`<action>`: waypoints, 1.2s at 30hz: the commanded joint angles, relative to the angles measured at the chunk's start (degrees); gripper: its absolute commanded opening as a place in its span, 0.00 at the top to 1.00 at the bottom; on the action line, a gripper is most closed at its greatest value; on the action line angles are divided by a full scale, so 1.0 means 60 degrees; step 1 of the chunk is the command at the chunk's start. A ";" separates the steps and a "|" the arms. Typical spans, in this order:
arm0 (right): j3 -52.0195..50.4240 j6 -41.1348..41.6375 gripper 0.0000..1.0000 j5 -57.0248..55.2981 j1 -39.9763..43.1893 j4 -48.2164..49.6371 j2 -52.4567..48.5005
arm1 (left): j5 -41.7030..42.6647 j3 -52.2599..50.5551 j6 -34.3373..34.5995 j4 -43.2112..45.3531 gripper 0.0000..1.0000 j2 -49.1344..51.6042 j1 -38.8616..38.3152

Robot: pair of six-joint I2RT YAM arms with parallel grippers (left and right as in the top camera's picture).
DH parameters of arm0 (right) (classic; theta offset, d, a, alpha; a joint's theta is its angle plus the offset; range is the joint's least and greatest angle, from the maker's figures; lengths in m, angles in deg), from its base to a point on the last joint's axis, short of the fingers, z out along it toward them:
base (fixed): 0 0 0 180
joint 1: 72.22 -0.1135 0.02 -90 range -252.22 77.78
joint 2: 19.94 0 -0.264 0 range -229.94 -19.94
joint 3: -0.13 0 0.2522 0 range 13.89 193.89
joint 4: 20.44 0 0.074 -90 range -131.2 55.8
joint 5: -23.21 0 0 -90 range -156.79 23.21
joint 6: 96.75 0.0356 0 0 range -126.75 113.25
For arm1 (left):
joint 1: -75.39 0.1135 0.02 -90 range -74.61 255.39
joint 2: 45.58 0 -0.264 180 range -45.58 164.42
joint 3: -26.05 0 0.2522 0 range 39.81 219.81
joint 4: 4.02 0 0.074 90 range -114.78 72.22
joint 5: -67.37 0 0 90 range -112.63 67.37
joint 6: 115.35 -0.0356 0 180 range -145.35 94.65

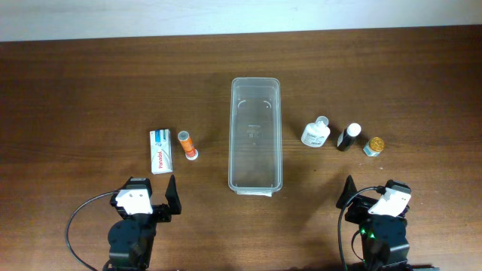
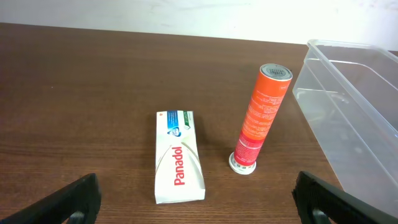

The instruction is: Pack container

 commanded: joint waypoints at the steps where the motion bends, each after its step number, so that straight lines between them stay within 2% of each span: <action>1: -0.0091 0.0004 0.02 0.0015 0.0076 0.0007 0.0113 | 0.0073 -0.0058 -0.0149 0.0029 0.01 -0.0073 0.0004; 13: -0.0091 0.0015 0.02 0.0157 0.0076 0.0175 0.0113 | 0.0073 -0.0058 -0.0153 0.0029 0.01 -0.0073 0.0004; 19: 0.0648 0.0036 0.01 0.2229 0.0076 0.1071 0.0073 | 0.0073 -0.0058 -0.0149 0.0029 0.01 -0.0073 0.0004; 22: 0.1497 -0.0022 0.02 0.2430 0.0076 0.1140 -0.0248 | 0.0073 -0.0058 -0.0149 0.0029 0.01 -0.0073 0.0004; 26: 0.3555 -0.0426 0.02 0.2812 0.0073 0.0597 -0.1894 | 0.0073 -0.0058 -0.0153 0.0029 0.01 -0.0073 0.0004; 33: 0.8929 -0.0423 0.02 0.3118 0.0069 -0.3213 -0.7023 | 0.0073 -0.0058 -0.0149 0.0029 0.01 -0.0073 0.0004; 36: 1.0983 -0.0321 0.02 0.4306 0.0069 -0.4142 -0.8958 | 0.0073 -0.0058 -0.0149 0.0029 0.01 -0.0073 0.0004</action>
